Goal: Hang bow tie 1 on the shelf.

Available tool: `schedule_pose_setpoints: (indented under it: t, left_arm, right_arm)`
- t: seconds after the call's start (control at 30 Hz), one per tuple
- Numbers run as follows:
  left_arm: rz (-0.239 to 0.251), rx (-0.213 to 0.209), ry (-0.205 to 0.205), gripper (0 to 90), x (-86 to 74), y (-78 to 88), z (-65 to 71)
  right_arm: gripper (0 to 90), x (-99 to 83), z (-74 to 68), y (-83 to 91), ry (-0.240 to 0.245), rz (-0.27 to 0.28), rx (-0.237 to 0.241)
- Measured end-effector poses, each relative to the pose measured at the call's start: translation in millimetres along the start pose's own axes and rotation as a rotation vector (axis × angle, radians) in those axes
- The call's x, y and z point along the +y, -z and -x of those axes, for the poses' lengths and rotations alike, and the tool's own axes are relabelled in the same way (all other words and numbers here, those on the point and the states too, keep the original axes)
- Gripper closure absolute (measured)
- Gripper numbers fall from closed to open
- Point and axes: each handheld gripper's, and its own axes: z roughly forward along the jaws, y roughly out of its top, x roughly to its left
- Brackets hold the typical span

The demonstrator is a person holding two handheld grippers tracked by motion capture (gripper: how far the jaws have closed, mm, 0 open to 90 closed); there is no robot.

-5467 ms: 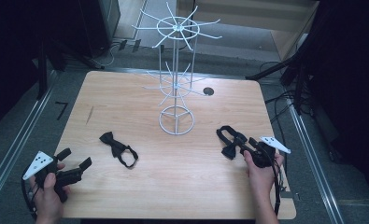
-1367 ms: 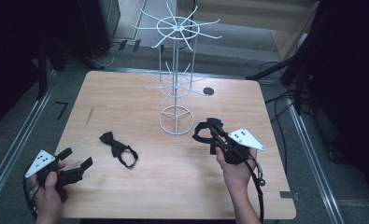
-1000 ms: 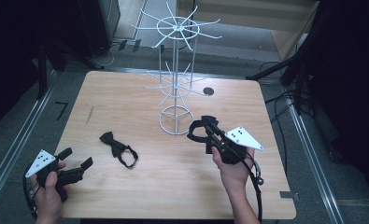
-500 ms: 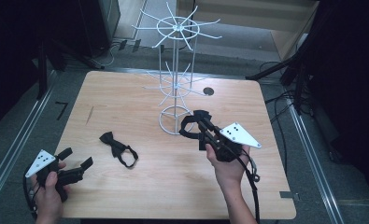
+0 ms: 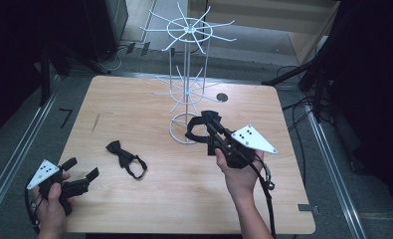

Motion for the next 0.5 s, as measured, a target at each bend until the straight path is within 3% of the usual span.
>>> schedule_pose_setpoints:
  t: [0.5]
  left_arm:
    - [-0.002,0.0,-0.002,2.8,0.0,0.2,-0.2]
  right_arm:
    - [79.2,9.5,-1.4,-11.9,-0.007,0.008,0.004]
